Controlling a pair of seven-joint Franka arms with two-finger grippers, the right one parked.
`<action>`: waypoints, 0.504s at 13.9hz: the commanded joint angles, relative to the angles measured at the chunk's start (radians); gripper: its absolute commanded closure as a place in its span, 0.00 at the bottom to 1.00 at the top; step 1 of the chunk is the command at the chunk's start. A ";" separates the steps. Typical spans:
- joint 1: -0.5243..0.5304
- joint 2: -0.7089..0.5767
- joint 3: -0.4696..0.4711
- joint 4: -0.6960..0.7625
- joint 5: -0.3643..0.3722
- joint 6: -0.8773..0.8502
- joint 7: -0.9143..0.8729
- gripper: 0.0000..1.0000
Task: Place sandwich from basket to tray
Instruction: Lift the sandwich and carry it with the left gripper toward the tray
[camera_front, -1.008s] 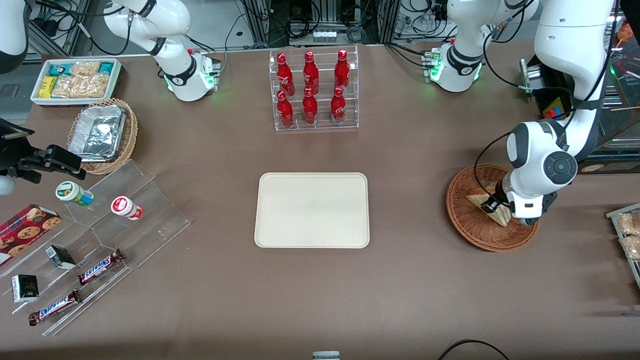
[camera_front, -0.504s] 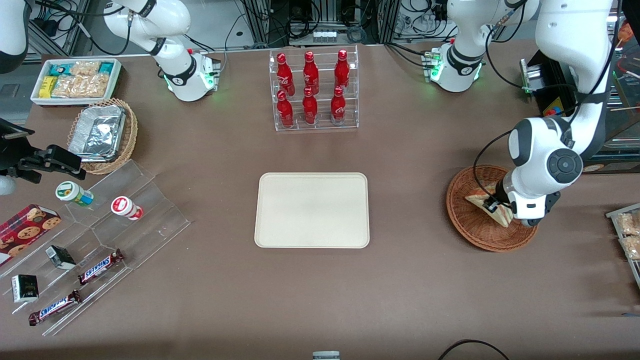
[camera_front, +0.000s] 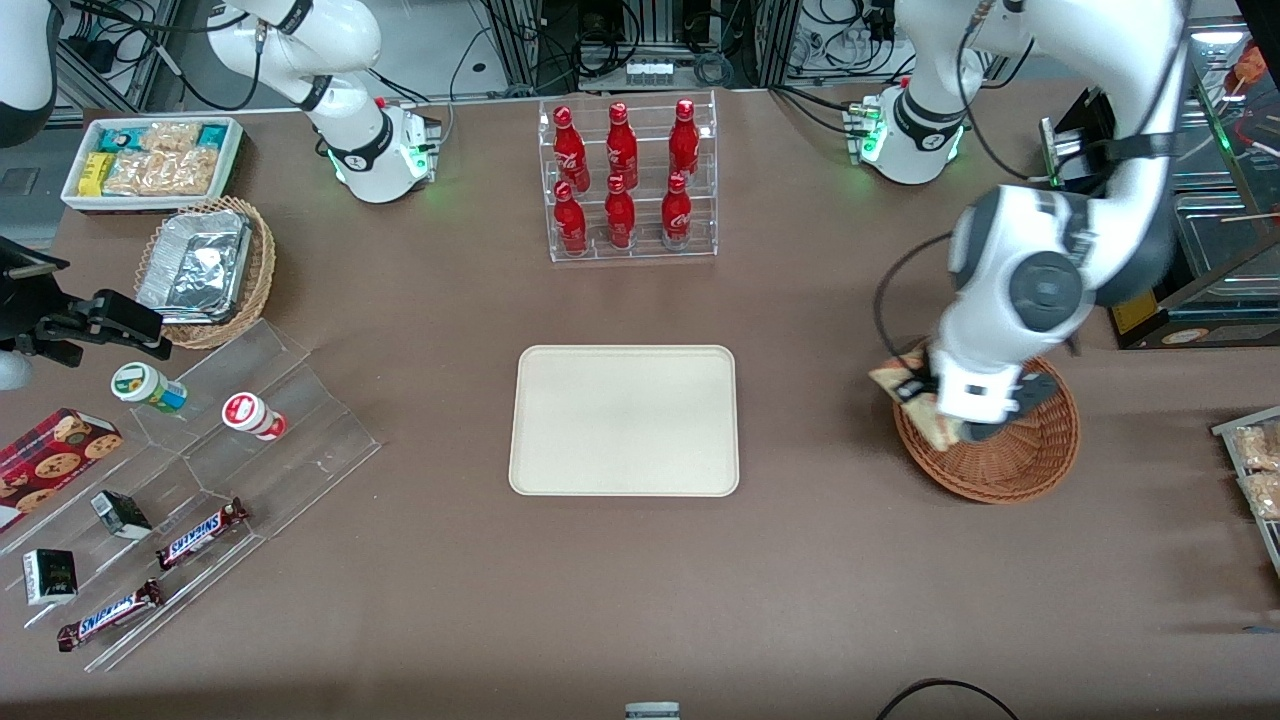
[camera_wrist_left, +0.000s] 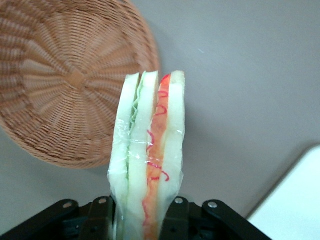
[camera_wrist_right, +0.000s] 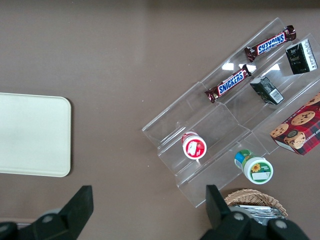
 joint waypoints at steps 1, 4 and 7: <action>-0.104 0.136 0.003 0.146 -0.002 -0.018 0.089 0.71; -0.172 0.217 -0.029 0.230 -0.022 -0.017 0.168 0.71; -0.180 0.289 -0.096 0.270 -0.015 0.037 0.190 0.71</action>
